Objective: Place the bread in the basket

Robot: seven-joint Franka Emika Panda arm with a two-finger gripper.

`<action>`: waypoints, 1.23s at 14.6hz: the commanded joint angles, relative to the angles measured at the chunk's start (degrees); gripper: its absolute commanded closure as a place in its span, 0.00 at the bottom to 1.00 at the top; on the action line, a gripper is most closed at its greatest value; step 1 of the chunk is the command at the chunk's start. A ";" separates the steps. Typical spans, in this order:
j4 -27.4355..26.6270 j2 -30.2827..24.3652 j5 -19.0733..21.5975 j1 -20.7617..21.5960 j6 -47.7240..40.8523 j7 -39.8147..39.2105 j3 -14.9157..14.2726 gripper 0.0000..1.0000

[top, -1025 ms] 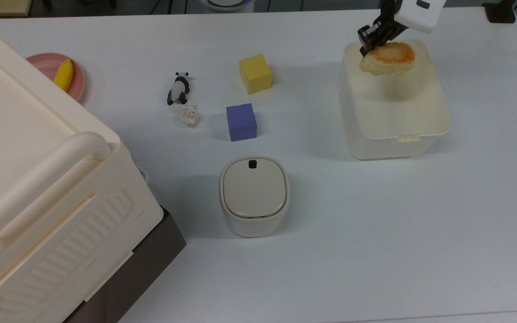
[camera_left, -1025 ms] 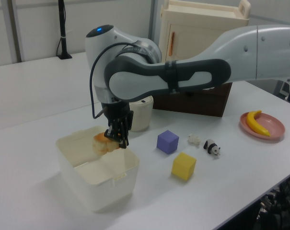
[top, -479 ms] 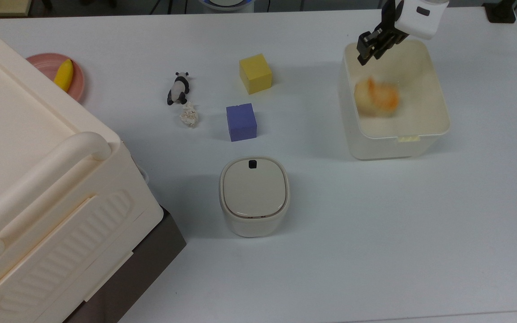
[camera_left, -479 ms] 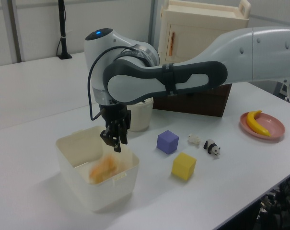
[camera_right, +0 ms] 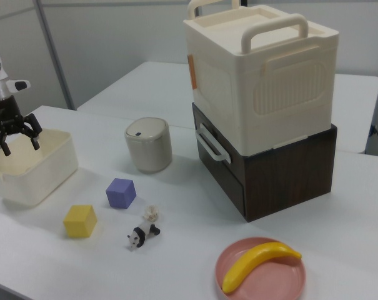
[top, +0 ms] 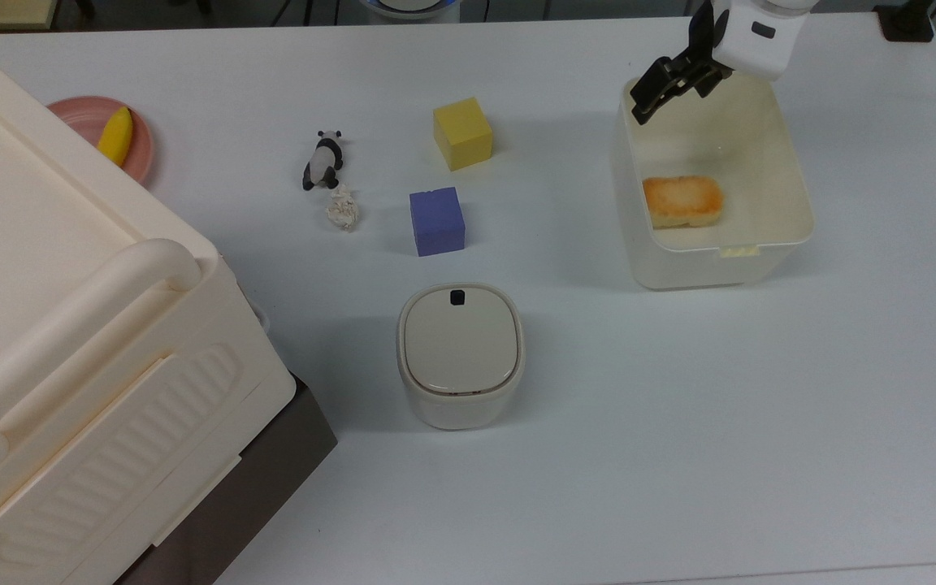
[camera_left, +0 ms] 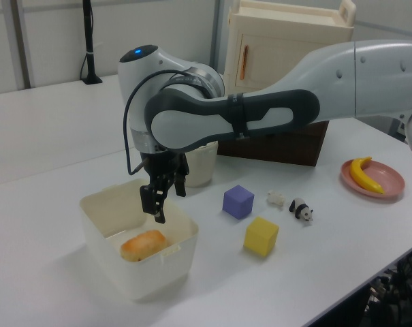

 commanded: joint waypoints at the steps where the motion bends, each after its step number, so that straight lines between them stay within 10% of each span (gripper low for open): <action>1: -1.51 -1.25 0.29 0.23 1.53 -0.78 -0.47 0.00; 5: -0.98 -3.96 -0.06 -4.06 1.53 -0.70 -0.73 0.00; 8: -0.98 -11.34 -0.86 -15.04 3.28 -0.78 -1.78 0.00; 14: 0.42 -19.27 0.46 -19.20 -1.17 -8.06 -21.45 0.00; 18: 1.74 -19.09 0.72 -18.85 -5.76 -8.96 -24.19 0.00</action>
